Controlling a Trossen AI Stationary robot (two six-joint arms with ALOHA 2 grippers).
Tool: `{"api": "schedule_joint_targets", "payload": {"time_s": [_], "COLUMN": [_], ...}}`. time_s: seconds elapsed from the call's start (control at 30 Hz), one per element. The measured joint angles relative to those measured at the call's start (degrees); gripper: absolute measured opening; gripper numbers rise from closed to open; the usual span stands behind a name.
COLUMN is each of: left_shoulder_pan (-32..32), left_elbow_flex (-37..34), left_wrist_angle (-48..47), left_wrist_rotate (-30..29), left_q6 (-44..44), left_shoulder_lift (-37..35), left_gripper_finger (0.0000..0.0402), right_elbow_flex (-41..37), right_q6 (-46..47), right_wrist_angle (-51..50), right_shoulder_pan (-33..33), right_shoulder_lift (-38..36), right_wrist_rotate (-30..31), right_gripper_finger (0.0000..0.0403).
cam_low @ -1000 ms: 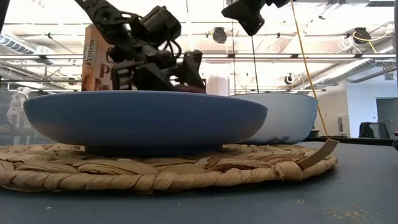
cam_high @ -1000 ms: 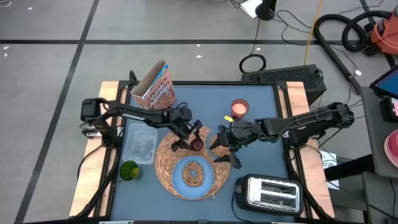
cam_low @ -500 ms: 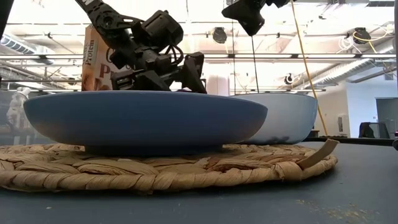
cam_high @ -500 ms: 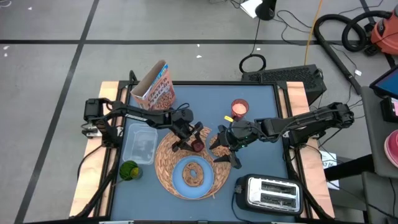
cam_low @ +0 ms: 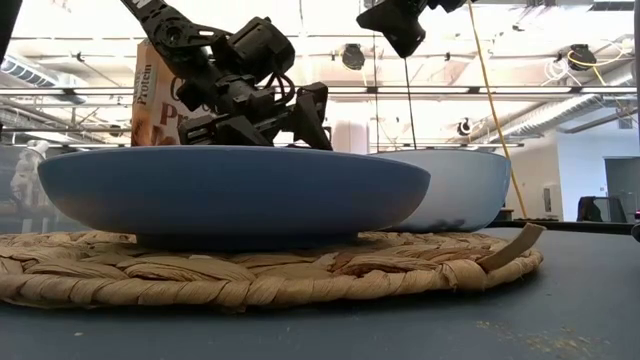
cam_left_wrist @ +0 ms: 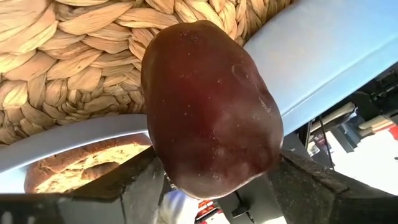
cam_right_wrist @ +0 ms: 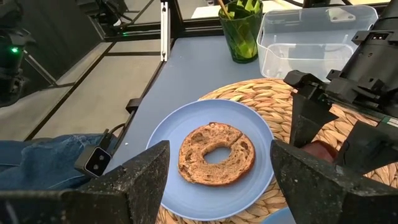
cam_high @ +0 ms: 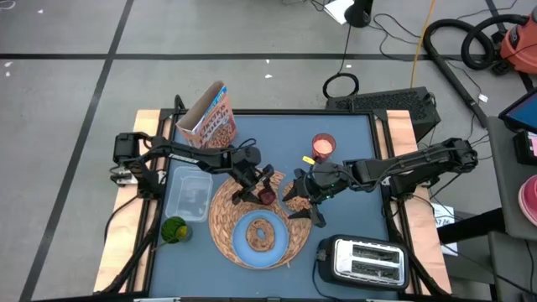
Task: Arrange a breakfast setting
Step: Put the red apple on the brown tablemat
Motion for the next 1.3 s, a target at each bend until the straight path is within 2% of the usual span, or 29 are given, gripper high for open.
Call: {"api": "schedule_joint_targets", "payload": {"time_s": [0.3, 0.57, 0.87, 1.07, 1.3], "left_shoulder_pan": [0.0, 0.0, 0.0, 0.0, 0.0], "left_elbow_flex": [0.0, 0.0, 0.0, 0.0, 0.0], "left_wrist_angle": [0.0, 0.0, 0.3, 1.9, 1.4], "left_wrist_rotate": [0.0, 0.1, 3.6, 2.3, -6.9], "left_q6": [1.2, 2.7, 6.6, 9.0, 12.2], "left_shoulder_lift": [0.0, 0.0, -0.5, -1.7, -6.5], "left_gripper_finger": [0.0324, 0.0328, 0.0328, 0.0328, 0.0328], "right_elbow_flex": [0.0, 0.0, 0.0, 0.0, 0.0], "right_q6": [0.0, 0.0, 0.0, 0.0, 0.0], "right_wrist_angle": [-0.1, -0.1, -0.1, -0.1, -0.1], "right_shoulder_pan": [0.0, 0.0, 0.0, 0.0, 0.0], "right_shoulder_lift": [0.0, 0.0, 0.0, 0.0, 0.0], "right_wrist_rotate": [0.0, 0.0, 0.0, 0.0, 0.0], "right_gripper_finger": [0.0270, 0.0270, 0.0270, 0.0270, 0.0270]}}
